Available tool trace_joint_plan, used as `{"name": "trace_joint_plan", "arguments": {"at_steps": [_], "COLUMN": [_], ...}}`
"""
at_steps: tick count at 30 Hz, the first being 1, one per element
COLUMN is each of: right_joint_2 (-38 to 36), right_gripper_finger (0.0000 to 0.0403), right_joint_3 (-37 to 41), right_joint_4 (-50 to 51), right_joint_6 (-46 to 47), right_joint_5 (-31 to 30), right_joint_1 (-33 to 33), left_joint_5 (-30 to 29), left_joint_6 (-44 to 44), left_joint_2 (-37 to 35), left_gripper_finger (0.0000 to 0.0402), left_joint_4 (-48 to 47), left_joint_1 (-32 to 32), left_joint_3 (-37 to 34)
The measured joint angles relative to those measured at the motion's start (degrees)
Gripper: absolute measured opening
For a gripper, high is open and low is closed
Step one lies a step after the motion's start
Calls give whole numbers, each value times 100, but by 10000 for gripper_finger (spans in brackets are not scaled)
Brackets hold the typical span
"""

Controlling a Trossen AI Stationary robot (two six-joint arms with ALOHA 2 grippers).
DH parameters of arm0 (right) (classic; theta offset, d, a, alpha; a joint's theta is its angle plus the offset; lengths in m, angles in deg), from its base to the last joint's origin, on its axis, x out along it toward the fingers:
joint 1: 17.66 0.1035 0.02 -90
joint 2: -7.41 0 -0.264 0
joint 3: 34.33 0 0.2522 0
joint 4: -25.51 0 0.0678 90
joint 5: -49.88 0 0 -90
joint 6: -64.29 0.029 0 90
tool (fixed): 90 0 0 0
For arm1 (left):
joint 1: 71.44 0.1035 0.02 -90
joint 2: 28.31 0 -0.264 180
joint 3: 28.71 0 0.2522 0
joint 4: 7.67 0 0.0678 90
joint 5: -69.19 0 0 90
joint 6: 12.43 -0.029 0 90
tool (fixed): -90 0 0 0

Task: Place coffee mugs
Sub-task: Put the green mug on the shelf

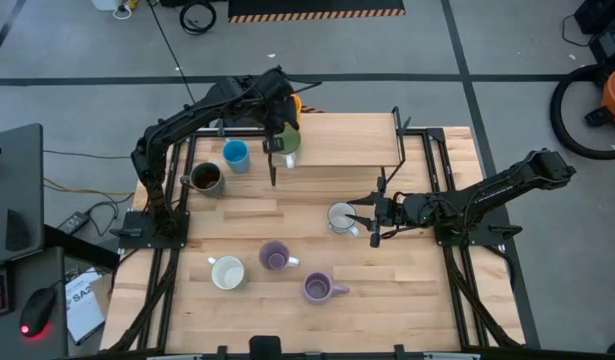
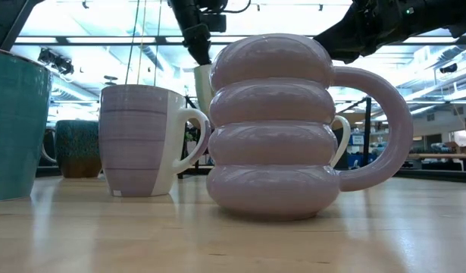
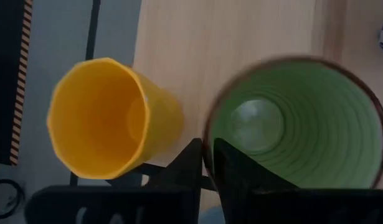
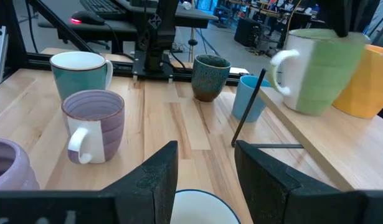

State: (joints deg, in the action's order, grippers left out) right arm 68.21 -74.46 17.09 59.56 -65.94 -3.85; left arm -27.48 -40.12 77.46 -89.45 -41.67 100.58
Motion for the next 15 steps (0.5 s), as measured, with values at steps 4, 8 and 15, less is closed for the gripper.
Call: {"name": "trace_joint_plan", "arguments": {"at_steps": [4,8,15], "right_joint_2": [0,0,0], "right_gripper_finger": [165,165,165], "right_joint_3": [0,2,2], "right_joint_4": [12,56,72], "right_joint_6": [-7,0,11], "right_joint_5": [0,0,0], "right_joint_1": [-1,-1,1], "left_joint_5": [-87,-176,-254], "left_joint_6": [-19,-21,-12], "left_joint_2": [0,0,-2], "left_gripper_finger": [62,72,79], "left_joint_4": [104,142,441], "left_joint_1": [0,-6,-80], "left_joint_3": [0,0,0]}}
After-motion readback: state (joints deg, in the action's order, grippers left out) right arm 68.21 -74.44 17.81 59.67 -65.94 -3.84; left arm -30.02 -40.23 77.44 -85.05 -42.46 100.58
